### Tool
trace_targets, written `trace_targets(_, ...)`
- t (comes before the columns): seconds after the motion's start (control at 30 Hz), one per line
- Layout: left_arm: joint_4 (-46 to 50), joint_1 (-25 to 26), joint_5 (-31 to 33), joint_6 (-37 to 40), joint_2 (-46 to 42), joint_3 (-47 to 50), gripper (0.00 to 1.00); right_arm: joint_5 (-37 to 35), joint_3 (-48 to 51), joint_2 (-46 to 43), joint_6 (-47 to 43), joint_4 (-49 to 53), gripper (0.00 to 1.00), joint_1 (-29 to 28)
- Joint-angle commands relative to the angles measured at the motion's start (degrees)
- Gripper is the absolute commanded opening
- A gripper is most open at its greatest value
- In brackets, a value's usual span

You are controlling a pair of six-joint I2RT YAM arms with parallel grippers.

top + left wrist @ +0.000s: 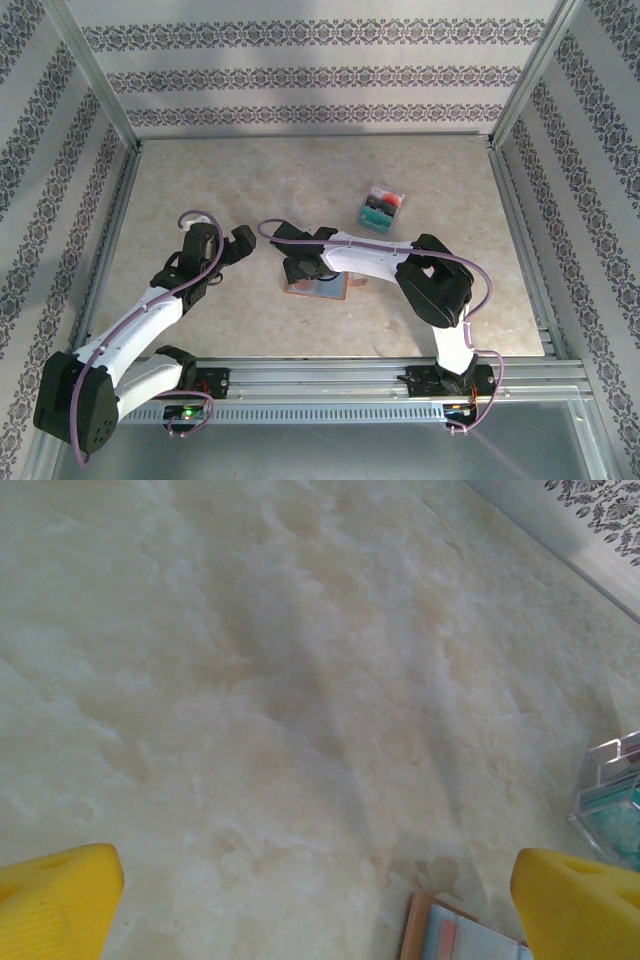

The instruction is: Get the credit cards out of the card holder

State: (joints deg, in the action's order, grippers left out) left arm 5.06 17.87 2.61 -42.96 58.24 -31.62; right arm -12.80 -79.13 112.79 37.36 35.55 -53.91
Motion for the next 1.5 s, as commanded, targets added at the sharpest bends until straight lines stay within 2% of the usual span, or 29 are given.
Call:
trace_targets(0.0,-1.9,-1.0,-0.6,-0.9,-0.4,0.6,0.99,0.8,-0.8,1.8,0.1,0.8,0.79,-0.8)
trace_targets(0.27,-2.0,-1.1,-1.4,-0.7,0.1,0.4,0.99,1.9,0.4,2.2,0.1,0.4,0.74,-1.2)
trace_targets(0.37,-1.9,-1.1,-1.4,-0.7,0.0,0.3,0.99,2.2,2.2,1.3,0.3,-0.4,0.65,-1.2)
trace_targets(0.43,-1.8,-1.1,-1.4,-0.6,-0.2,0.2,0.99,2.6,3.4,0.7,0.4,-0.8,0.55,-1.2)
trace_targets(0.6,-1.2,-1.1,-1.6,-0.5,-0.5,-0.3,0.99,4.1,6.1,-1.0,0.3,-2.5,0.45,-1.2)
trace_targets(0.93,0.4,-0.9,-2.9,1.5,-2.1,-1.3,0.99,4.8,10.4,-6.9,-2.2,-3.5,0.39,-1.2)
trace_targets(1.2,1.6,0.7,-0.6,2.5,-3.0,-2.0,0.99,5.4,12.0,-8.1,-3.6,-3.7,0.41,-1.2)
trace_targets(1.47,2.1,1.8,0.6,4.1,-3.0,-3.1,0.99,1.5,13.9,-11.2,-2.9,-1.4,0.44,-0.6)
